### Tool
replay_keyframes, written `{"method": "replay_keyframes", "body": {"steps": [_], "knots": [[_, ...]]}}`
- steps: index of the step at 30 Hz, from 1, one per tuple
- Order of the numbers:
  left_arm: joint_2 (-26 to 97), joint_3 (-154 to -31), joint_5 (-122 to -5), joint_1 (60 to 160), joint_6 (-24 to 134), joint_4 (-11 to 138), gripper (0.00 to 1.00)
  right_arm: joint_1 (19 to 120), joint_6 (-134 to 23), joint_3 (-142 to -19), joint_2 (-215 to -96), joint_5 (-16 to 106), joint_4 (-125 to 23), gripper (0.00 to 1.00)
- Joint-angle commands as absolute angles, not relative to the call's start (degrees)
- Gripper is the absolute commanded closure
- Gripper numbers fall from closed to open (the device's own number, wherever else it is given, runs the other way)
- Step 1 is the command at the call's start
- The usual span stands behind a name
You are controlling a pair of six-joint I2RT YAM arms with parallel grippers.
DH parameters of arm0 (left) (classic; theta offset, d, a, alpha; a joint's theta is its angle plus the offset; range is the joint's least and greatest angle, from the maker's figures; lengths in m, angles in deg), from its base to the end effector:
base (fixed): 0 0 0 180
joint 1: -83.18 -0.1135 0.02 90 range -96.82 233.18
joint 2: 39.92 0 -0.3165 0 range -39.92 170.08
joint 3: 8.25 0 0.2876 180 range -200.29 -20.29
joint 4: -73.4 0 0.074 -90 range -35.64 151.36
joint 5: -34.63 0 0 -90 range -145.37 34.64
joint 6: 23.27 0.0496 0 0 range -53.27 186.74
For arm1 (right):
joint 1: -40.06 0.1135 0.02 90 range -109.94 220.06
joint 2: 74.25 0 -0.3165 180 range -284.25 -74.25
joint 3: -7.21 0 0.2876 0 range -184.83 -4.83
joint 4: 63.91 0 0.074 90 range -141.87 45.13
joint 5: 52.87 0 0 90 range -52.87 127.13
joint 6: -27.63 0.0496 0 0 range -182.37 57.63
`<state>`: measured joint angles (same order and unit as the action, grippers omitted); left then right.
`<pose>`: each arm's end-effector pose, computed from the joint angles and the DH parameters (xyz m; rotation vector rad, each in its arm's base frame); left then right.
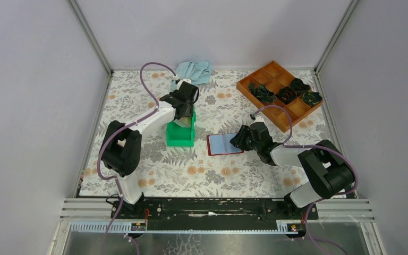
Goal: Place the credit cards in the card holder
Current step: Pick up the credit card from the storage box.
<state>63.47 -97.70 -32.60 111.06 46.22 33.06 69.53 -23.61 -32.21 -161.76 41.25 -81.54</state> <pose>0.4000 -0.1899 0.2549 -0.0012 2.4206 0.1247 0.2636 0.1530 0.1531 0.1331 2.1978 0.7718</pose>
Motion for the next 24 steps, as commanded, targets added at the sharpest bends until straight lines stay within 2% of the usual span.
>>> {"method": "replay_keyframes", "body": {"steps": [1,24], "knots": [[64.7,-100.1,-28.9,112.2,47.9,31.5,0.39,69.8,-24.0,-32.9,-162.2,41.4,-83.4,0.63],[67.5,-101.5,-25.2,113.4,48.7,29.9,0.46,69.8,-23.6,-31.8,-162.4,41.2,-84.8,0.63]]}}
